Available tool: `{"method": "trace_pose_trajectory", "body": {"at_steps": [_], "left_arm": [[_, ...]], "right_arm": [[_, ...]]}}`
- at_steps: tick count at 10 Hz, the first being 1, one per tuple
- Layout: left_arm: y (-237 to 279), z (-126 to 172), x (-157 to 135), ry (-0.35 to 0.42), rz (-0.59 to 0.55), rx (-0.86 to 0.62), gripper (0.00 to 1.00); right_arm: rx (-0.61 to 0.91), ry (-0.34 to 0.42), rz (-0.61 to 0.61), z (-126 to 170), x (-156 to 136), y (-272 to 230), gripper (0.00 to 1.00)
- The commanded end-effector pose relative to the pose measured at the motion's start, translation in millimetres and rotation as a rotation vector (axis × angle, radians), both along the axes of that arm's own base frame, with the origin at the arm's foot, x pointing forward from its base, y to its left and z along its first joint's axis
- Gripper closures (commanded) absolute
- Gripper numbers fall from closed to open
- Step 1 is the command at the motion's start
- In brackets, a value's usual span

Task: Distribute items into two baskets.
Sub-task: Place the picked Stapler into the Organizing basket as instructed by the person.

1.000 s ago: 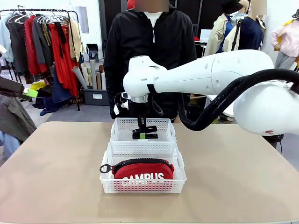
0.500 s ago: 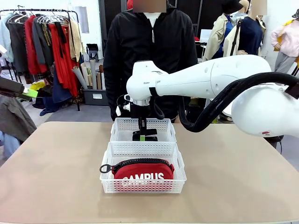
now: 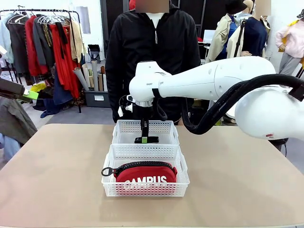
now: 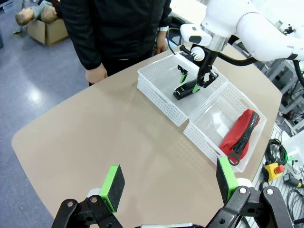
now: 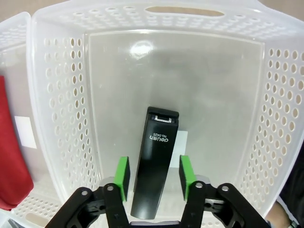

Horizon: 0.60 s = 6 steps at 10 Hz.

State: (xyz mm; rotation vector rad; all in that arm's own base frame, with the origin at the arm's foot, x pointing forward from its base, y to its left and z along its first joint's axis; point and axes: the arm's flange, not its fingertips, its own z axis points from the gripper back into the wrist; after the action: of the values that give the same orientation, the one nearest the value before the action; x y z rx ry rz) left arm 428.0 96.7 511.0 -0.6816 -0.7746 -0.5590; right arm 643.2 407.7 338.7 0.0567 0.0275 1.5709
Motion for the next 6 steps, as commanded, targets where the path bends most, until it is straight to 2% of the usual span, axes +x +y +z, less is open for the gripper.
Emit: {"method": "trace_pose_trajectory", "body": {"at_steps": [1,4,6], "left_arm": [[0.1,0.6,-1.2,-0.006,-0.004,-0.003,0.00],[0.1,0.6,-1.2,-0.006,-0.004,-0.003,0.00],[0.1,0.6,-1.2,-0.006,-0.004,-0.003,0.00]], "right_arm": [[0.037,0.014,-0.018,6.9,5.5,0.1,0.00],[0.071,0.050,-0.074,26.2,1.7,-29.9,0.00],[0.083,0.037,-0.115,36.1,-4.0,-44.8,0.00]]}}
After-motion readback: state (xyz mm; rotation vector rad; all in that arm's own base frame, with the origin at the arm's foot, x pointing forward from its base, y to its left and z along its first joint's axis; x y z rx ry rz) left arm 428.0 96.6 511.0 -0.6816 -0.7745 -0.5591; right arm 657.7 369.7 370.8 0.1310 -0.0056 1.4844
